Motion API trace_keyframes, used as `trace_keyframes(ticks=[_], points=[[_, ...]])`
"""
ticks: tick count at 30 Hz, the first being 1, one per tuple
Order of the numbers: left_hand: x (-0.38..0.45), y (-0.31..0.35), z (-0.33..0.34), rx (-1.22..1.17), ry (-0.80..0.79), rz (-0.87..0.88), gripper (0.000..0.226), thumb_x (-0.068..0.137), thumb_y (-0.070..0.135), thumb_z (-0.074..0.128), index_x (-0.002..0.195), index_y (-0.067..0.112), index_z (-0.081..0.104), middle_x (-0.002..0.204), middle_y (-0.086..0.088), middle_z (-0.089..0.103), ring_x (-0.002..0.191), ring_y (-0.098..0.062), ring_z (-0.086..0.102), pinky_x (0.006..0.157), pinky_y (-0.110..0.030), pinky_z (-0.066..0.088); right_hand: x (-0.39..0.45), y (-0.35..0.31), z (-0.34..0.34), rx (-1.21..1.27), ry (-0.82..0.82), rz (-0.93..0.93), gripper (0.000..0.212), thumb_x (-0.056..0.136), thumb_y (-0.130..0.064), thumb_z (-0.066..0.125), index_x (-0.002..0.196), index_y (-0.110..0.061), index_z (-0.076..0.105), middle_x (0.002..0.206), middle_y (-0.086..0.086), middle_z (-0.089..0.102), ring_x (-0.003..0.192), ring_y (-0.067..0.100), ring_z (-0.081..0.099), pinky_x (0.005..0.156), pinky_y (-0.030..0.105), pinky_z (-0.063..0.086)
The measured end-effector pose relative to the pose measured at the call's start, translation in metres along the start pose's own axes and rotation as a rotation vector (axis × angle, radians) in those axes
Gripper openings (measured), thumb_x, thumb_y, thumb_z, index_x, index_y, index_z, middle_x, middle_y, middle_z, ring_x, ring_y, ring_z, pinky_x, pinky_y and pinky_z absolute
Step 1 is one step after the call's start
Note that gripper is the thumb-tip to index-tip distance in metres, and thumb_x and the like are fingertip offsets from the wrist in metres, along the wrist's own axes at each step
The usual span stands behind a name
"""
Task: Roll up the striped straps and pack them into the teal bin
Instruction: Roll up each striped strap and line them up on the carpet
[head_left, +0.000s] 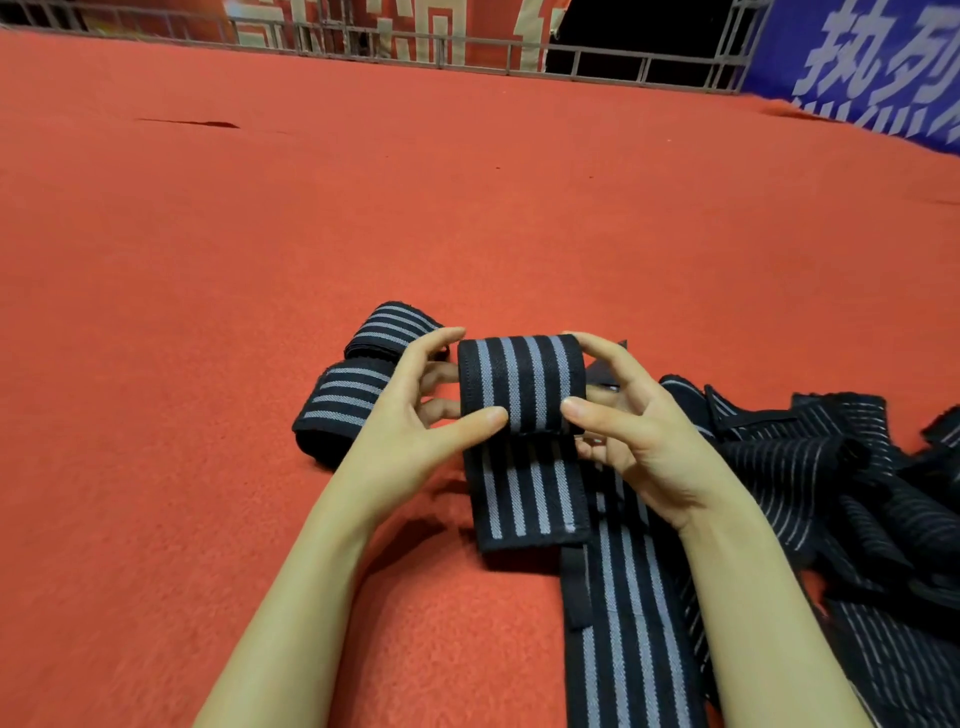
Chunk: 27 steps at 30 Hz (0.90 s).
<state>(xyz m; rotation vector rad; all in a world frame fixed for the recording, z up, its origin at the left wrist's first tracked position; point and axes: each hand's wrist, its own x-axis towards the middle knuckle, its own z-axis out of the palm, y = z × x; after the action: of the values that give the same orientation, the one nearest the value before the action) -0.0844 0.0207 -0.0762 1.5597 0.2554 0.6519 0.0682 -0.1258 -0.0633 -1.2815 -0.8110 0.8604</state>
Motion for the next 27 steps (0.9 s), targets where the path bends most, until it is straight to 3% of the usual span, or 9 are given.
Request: trace_keyframes(ticks=[2,6,9,11,17,20,22,25,27], points=[[0.0,0.0,-0.001,-0.025,0.026,0.003,0.064,0.069,0.017,0.076,0.126,0.028,0.05,0.12,-0.001,0.061,0.103,-0.021,0.065,0.078,-0.025,0.053,0.0,0.001,0.001,-0.033,0.003,0.033,0.061,0.072,-0.023,0.077,0.128,-0.034,0.055,0.108,0.017,0.068,0.082,0.02,0.055,0.068,0.029,0.041],[0.0,0.001,-0.003,-0.053,0.003,0.082,0.059,0.064,-0.004,0.072,0.112,0.021,0.049,0.109,0.0,0.057,0.094,-0.012,0.062,0.074,-0.022,0.051,0.0,0.002,-0.001,-0.056,0.041,0.102,0.056,0.069,-0.031,0.077,0.122,-0.02,0.06,0.088,0.001,0.065,0.065,0.015,0.045,0.06,0.025,0.04],[0.0,-0.002,-0.001,-0.006,-0.021,0.159,0.054,0.064,-0.011,0.069,0.104,0.02,0.05,0.108,0.004,0.057,0.096,-0.011,0.057,0.077,-0.026,0.051,0.001,0.001,0.001,-0.066,0.035,0.127,0.053,0.069,-0.043,0.077,0.117,-0.025,0.063,0.1,0.003,0.068,0.071,0.02,0.054,0.062,0.025,0.041],[0.0,-0.006,0.0,0.052,-0.036,0.205,0.05,0.066,-0.005,0.072,0.1,0.026,0.051,0.112,0.006,0.058,0.102,-0.013,0.058,0.085,-0.031,0.051,0.001,0.001,0.002,-0.055,0.043,0.136,0.052,0.073,-0.05,0.075,0.117,-0.025,0.062,0.106,0.004,0.066,0.075,0.022,0.055,0.061,0.024,0.041],[0.004,-0.012,0.002,0.403,-0.035,0.375,0.053,0.069,0.0,0.072,0.101,0.032,0.044,0.11,-0.009,0.052,0.105,-0.023,0.054,0.094,-0.024,0.041,0.002,0.002,-0.002,0.003,0.057,0.094,0.06,0.061,-0.036,0.079,0.117,-0.022,0.062,0.096,0.006,0.063,0.082,0.026,0.047,0.064,0.023,0.041],[0.003,-0.014,0.001,0.534,-0.013,0.408,0.044,0.073,0.027,0.074,0.109,0.023,0.05,0.114,0.0,0.055,0.11,-0.017,0.053,0.098,-0.021,0.038,0.001,0.003,0.002,-0.075,0.098,0.03,0.046,0.063,-0.027,0.081,0.106,-0.029,0.066,0.1,0.001,0.067,0.084,0.015,0.06,0.067,0.023,0.045],[0.004,-0.016,0.0,0.666,0.052,0.422,0.048,0.075,0.04,0.07,0.117,0.026,0.052,0.119,0.011,0.056,0.113,-0.015,0.051,0.1,-0.023,0.037,0.001,0.004,0.007,-0.115,0.115,-0.016,0.045,0.067,-0.017,0.084,0.107,-0.027,0.065,0.106,0.003,0.066,0.084,0.015,0.067,0.068,0.023,0.052],[0.006,-0.022,0.001,0.853,0.143,0.445,0.049,0.074,0.037,0.069,0.12,0.029,0.053,0.126,0.017,0.055,0.111,-0.018,0.047,0.097,-0.034,0.037,0.001,0.007,0.014,-0.217,0.186,-0.08,0.046,0.072,-0.007,0.08,0.108,-0.027,0.06,0.109,-0.004,0.063,0.087,0.02,0.07,0.074,0.031,0.057],[0.006,-0.028,0.0,0.921,0.17,0.463,0.049,0.072,0.026,0.07,0.118,0.025,0.054,0.127,0.013,0.056,0.108,-0.02,0.048,0.092,-0.04,0.04,0.004,0.014,0.02,-0.272,0.213,-0.119,0.048,0.072,-0.004,0.08,0.107,-0.03,0.058,0.109,-0.013,0.06,0.089,0.01,0.068,0.074,0.023,0.054]])
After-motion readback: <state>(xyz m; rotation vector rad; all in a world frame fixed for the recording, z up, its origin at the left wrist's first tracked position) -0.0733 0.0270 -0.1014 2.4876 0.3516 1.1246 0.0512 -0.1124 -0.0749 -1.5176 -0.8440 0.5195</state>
